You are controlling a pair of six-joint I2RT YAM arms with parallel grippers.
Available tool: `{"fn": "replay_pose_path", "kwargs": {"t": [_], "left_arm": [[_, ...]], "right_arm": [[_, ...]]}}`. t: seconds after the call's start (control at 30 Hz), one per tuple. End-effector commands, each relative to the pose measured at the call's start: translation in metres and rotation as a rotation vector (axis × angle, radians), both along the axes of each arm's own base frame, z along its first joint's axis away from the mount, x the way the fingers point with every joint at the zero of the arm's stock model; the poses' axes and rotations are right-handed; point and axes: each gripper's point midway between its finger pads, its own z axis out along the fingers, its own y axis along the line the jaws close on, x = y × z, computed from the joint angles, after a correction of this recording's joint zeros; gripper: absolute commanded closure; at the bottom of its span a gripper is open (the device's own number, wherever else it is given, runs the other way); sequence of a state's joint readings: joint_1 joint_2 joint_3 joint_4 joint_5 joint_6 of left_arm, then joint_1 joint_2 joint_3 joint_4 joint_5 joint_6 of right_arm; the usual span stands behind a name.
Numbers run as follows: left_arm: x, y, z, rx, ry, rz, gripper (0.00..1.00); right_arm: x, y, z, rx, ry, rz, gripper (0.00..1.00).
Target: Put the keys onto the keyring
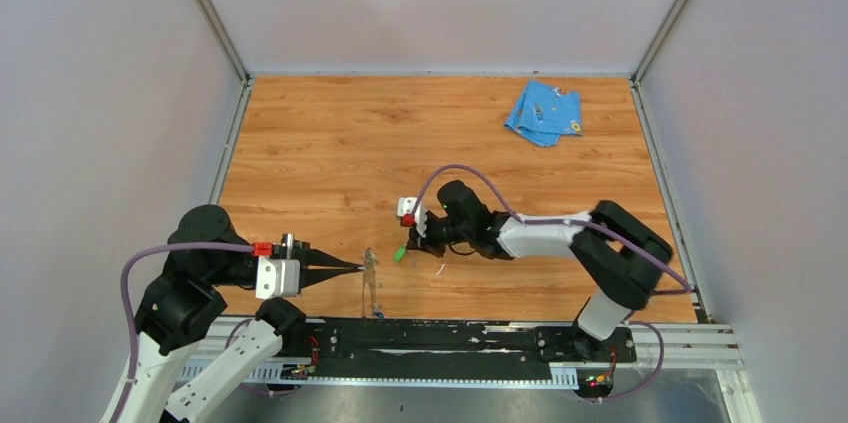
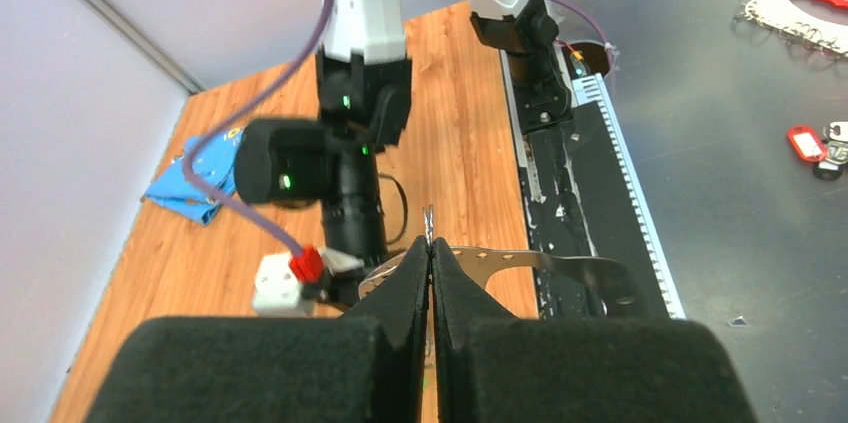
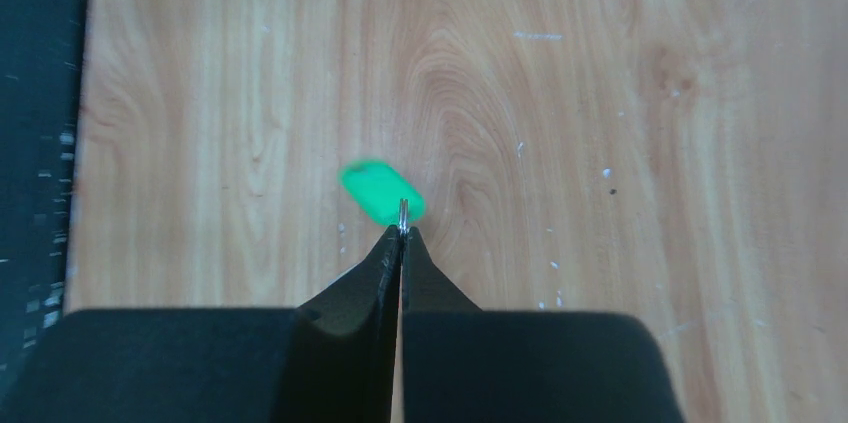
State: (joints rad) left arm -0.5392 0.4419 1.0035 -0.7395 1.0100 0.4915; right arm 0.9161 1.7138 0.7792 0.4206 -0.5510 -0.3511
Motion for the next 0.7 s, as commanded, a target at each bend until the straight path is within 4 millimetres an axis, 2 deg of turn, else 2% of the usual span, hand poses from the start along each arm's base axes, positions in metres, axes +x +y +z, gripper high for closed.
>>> {"fn": "replay_pose_path", "kwargs": {"t": [0.0,0.13,0.23,0.37,0.53,0.67], "left_arm": [[-0.009,-0.001,0.005,-0.012,0.026,-0.047,1.00],[-0.012,-0.005,0.000,0.000,0.063,-0.092,1.00],[-0.014,-0.008,0.000,0.000,0.071,-0.133,1.00],[-0.018,-0.011,-0.001,0.001,0.070,-0.192,1.00],[-0.020,-0.012,-0.004,-0.012,-0.023,-0.240,1.00],[-0.017,-0.013,-0.002,-0.025,-0.120,-0.256,1.00]], "right_arm": [[-0.009,-0.010,0.078,0.115,-0.122,-0.042,1.00],[-0.028,-0.029,0.144,0.135,-0.291,-0.010,1.00],[-0.049,-0.045,0.184,0.096,-0.338,0.041,1.00],[-0.081,-0.058,0.247,0.161,-0.430,0.195,1.00],[-0.115,-0.063,0.287,0.204,-0.513,0.385,1.00],[-0.135,-0.060,0.302,0.214,-0.541,0.489,1.00]]}}
